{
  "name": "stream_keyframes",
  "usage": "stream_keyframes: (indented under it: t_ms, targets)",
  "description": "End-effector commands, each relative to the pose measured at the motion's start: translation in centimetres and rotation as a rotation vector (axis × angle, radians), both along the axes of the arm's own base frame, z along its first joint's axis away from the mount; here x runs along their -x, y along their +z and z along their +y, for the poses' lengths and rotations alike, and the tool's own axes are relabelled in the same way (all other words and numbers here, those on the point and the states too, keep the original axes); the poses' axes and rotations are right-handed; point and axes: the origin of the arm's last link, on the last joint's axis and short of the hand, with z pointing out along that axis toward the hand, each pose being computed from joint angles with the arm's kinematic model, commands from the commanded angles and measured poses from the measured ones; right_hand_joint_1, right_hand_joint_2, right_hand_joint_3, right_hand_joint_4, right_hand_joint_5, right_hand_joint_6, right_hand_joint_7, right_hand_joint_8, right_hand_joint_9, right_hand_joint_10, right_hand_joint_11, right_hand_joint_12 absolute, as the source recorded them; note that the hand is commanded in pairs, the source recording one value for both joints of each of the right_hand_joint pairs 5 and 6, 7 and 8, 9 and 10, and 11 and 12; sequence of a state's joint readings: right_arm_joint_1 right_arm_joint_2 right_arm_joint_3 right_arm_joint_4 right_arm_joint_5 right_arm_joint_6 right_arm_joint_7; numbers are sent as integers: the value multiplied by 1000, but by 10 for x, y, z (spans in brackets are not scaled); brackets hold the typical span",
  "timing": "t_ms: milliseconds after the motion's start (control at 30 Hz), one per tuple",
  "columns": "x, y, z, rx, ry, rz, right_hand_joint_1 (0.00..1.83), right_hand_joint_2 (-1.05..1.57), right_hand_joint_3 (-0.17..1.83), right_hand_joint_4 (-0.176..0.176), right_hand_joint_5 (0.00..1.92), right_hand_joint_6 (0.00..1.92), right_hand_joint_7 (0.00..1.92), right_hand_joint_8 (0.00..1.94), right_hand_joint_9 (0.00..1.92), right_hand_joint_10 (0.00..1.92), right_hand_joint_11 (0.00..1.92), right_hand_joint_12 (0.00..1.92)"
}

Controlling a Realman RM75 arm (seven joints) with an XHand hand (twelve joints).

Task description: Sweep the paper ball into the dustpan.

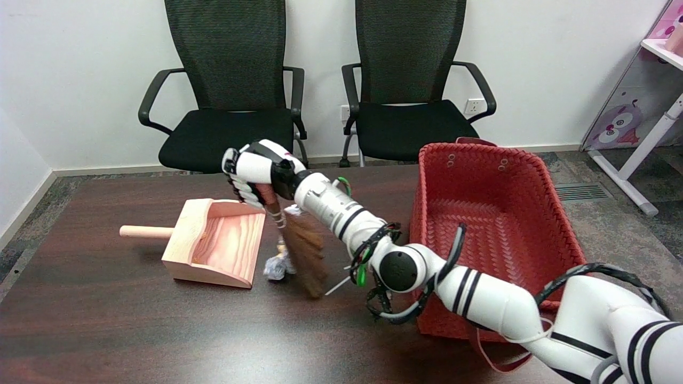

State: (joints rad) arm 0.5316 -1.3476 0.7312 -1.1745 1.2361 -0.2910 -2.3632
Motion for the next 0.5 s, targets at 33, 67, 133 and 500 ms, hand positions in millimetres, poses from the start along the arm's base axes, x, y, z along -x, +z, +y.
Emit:
stream_keyframes:
  t_ms: [33,67,133,500]
  targets:
    - [-44,-37,-14,-61,-119,-543,790,890,1833,0,1920,1920,1920,1920,1920,1920,1920,1920]
    - [-47,-35,-16,-54,-118,-555,790,889,1811,1,1920,1920,1920,1920,1920,1920,1920,1920]
    - [-48,-31,-23,-35,-122,-571,796,890,1746,1,1920,1920,1920,1920,1920,1920,1920,1920]
    - [-63,-21,-37,-55,-162,-701,805,1019,1508,-3,1920,1920,1920,1920,1920,1920,1811,1811]
